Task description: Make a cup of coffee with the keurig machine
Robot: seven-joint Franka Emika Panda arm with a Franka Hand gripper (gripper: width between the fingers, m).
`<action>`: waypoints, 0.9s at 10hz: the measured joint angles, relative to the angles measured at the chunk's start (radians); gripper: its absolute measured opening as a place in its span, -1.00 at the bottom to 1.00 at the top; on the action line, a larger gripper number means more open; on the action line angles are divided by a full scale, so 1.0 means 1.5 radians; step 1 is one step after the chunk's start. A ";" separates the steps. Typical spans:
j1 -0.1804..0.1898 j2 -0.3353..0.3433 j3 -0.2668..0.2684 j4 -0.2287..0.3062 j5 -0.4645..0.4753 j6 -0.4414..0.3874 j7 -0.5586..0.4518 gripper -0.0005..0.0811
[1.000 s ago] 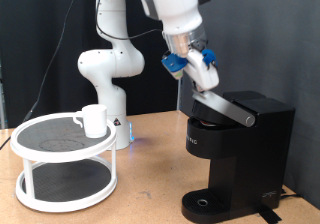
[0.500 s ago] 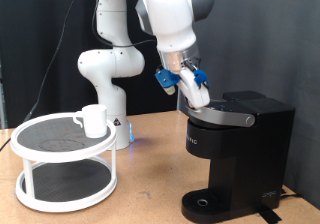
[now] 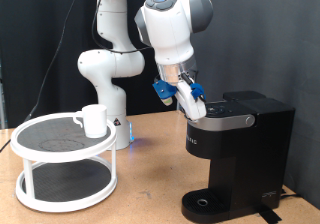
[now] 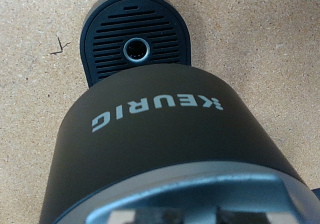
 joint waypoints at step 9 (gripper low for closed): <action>-0.001 -0.063 0.001 -0.081 0.101 0.082 -0.079 -0.99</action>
